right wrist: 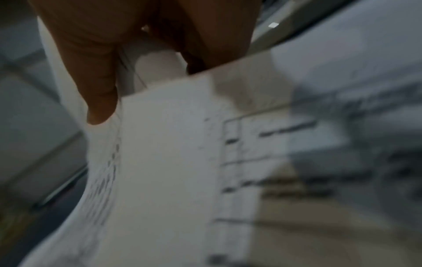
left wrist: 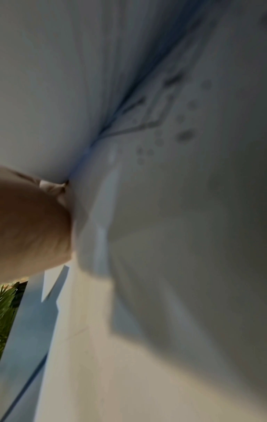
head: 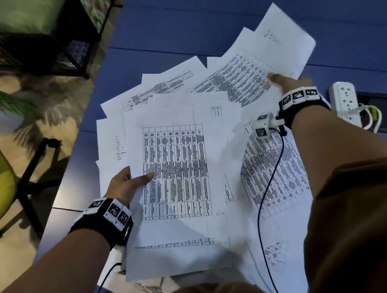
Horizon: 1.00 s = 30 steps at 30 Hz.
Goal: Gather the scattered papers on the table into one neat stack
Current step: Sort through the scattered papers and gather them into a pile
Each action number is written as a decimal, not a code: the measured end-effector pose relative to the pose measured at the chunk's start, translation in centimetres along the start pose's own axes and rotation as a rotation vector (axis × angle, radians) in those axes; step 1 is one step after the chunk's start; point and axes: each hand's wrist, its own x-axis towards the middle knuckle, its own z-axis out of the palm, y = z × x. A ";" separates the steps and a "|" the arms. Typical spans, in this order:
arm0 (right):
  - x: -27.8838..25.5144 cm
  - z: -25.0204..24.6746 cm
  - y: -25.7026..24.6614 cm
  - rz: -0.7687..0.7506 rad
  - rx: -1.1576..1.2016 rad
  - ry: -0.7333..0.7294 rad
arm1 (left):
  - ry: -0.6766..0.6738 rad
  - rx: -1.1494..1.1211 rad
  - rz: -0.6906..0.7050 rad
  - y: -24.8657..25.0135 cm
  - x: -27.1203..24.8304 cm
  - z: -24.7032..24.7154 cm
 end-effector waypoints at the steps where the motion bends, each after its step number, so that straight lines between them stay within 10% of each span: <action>1: -0.1 0.2 0.0 0.009 -0.038 0.003 | -0.004 -0.009 -0.001 0.1 -0.1 0.0; 5: 0.5 0.6 -0.2 -0.040 -0.340 -0.005 | -0.028 -0.010 -0.009 0.2 -0.1 -0.1; 21: -8.7 -5.9 -11.1 -0.668 0.342 0.300 | -0.119 0.055 0.019 0.2 -0.7 -0.6; 30: -16.5 -6.7 -7.2 -0.301 0.433 0.052 | -0.167 0.159 0.006 0.6 -1.0 -1.4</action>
